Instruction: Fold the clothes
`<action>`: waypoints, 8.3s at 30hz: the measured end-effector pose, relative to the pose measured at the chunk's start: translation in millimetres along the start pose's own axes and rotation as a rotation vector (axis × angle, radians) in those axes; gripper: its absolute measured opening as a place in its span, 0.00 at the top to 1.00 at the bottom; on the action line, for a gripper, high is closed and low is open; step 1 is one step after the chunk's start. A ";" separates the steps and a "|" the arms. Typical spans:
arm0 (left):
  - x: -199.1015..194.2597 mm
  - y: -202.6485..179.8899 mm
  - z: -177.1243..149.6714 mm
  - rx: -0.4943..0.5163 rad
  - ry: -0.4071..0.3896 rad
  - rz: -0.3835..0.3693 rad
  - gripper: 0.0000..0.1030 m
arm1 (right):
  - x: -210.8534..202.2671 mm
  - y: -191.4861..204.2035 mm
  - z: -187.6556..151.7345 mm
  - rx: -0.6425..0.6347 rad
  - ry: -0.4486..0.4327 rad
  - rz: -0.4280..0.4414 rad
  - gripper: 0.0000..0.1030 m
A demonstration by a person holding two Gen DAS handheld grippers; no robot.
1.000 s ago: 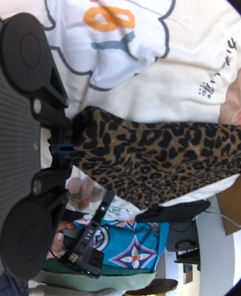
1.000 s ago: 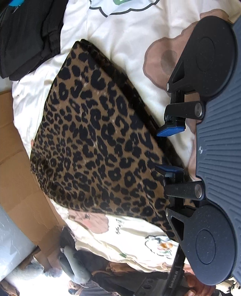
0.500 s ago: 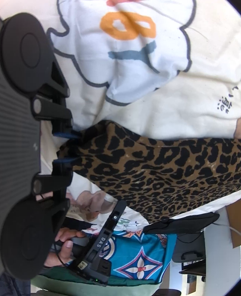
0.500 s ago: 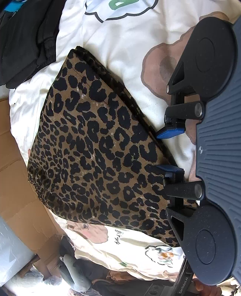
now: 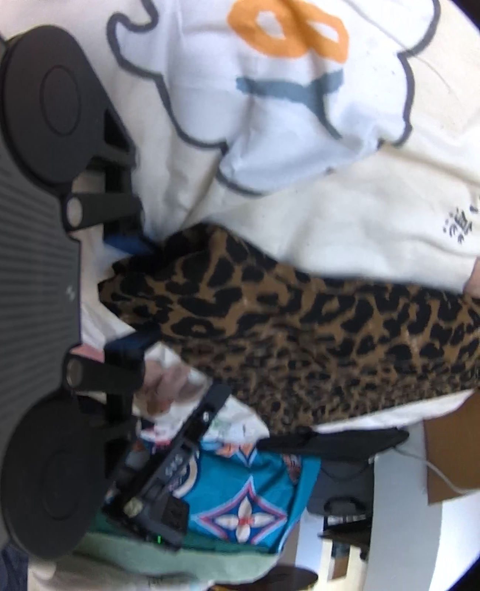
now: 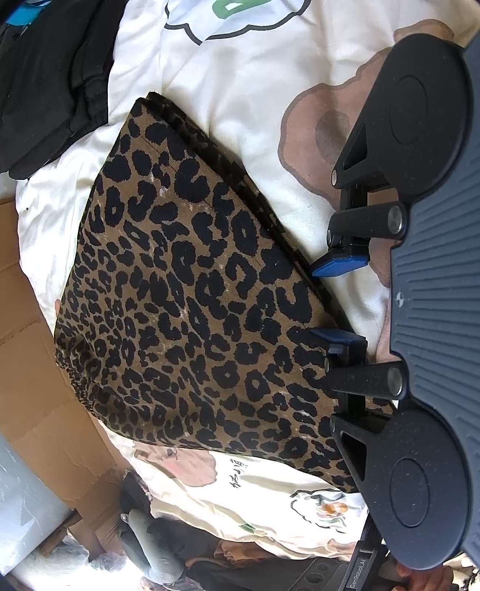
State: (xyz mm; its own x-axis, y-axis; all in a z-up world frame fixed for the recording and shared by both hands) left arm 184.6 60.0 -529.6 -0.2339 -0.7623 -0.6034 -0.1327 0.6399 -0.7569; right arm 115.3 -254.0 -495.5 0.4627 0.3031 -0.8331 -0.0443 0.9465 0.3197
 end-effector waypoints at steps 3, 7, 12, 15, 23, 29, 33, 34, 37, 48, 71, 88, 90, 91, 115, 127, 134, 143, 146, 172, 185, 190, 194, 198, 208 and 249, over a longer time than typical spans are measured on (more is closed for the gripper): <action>-6.1 -6.4 -1.8 0.004 0.007 -0.041 0.70 | 1.8 -1.7 0.0 0.003 0.003 -0.005 0.63; -8.2 -9.0 -4.4 -0.002 0.010 -0.056 0.66 | 5.8 -0.7 1.5 0.001 0.006 -0.023 0.63; -4.1 0.4 -2.3 -0.030 -0.010 -0.055 0.61 | 8.0 1.1 1.6 -0.021 0.021 -0.040 0.64; -4.3 5.9 1.2 -0.004 -0.052 -0.002 0.50 | 9.7 2.8 1.8 -0.038 0.031 -0.053 0.63; -10.3 6.4 2.7 0.036 -0.103 -0.014 0.49 | 12.5 7.9 2.9 -0.082 0.057 -0.078 0.63; -11.0 -5.9 13.7 0.098 -0.141 -0.023 0.51 | 14.0 11.0 3.7 -0.112 0.076 -0.092 0.63; -23.8 -14.1 13.4 0.143 -0.140 -0.073 0.51 | 14.3 12.4 4.3 -0.119 0.082 -0.098 0.63; -25.4 -13.3 14.3 0.144 -0.143 -0.070 0.51 | 14.3 12.5 4.3 -0.120 0.083 -0.099 0.62; -30.2 -10.8 16.9 0.149 -0.155 -0.063 0.51 | 14.1 12.8 4.5 -0.122 0.085 -0.102 0.63; -45.4 -1.7 26.0 0.159 -0.187 -0.040 0.51 | 14.3 13.7 4.8 -0.128 0.088 -0.108 0.62; -5.7 4.2 11.9 0.011 -0.015 -0.174 0.51 | 13.0 10.1 4.0 -0.099 0.077 -0.088 0.62; 13.1 11.8 7.2 -0.024 0.007 -0.158 0.65 | -4.8 -1.0 15.2 -0.040 0.003 -0.077 0.62; 14.8 13.6 5.8 -0.037 0.014 -0.154 0.71 | -9.8 -11.0 19.7 -0.018 -0.024 -0.095 0.62; 15.4 14.2 5.0 -0.040 0.010 -0.148 0.75 | -12.4 -16.0 21.9 -0.007 -0.038 -0.104 0.62; 22.9 2.1 1.6 -0.047 -0.001 -0.018 0.81 | -18.8 -119.4 64.1 0.125 -0.209 -0.224 0.62; 26.0 2.1 0.5 -0.050 -0.005 -0.018 0.78 | -15.2 -127.0 74.9 0.059 -0.210 -0.242 0.99; 25.7 3.9 -0.3 -0.053 -0.010 -0.029 0.79 | -8.4 -128.2 72.9 0.077 -0.186 -0.269 0.95; 23.8 8.6 -0.7 -0.079 -0.005 -0.040 0.87 | -5.9 -140.3 65.7 0.138 -0.197 -0.224 0.55; 24.6 8.0 0.1 -0.077 -0.003 -0.037 0.87 | -1.5 -143.8 65.0 0.169 -0.206 -0.171 0.56; 27.7 4.0 -0.2 -0.079 -0.007 -0.031 0.88 | -27.8 -143.1 70.5 0.263 -0.289 -0.018 0.82; 26.5 5.8 0.1 -0.079 -0.001 -0.036 0.87 | -15.1 -130.8 68.4 0.212 -0.256 -0.039 0.66; 24.8 6.8 -0.5 -0.081 -0.001 -0.038 0.87 | -1.1 -143.4 69.7 0.276 -0.248 0.017 0.67; 22.4 8.0 -2.5 -0.088 -0.010 -0.045 0.88 | 3.4 -154.0 68.5 0.349 -0.245 0.084 0.94; 18.3 7.9 -4.8 -0.104 -0.020 -0.067 0.92 | -3.9 -151.5 68.8 0.380 -0.255 0.103 0.95; -12.4 -6.9 -9.7 -0.023 -0.010 -0.041 0.94 | -41.2 -139.3 56.9 0.505 -0.285 0.168 0.96; -58.9 17.1 25.2 -0.001 -0.052 0.213 0.86 | -12.4 -99.6 -26.0 0.435 0.066 0.391 0.60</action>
State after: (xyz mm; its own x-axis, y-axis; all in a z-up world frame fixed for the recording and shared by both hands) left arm 220.4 113.4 -513.3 -0.2065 -0.6136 -0.7621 -0.0869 0.7873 -0.6104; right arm 90.9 -349.1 -528.8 0.4283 0.6397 -0.6382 0.1733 0.6351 0.7528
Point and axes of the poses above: each gripper's, at about its wrist camera, not at the fingertips, and x roughly the way its jaws point, y to its left, z to its top, the point moved 5 cm from there along x, roughly the way its jaws point, and after that the axes turned 10 degrees about -x, right-handed, at the moved point
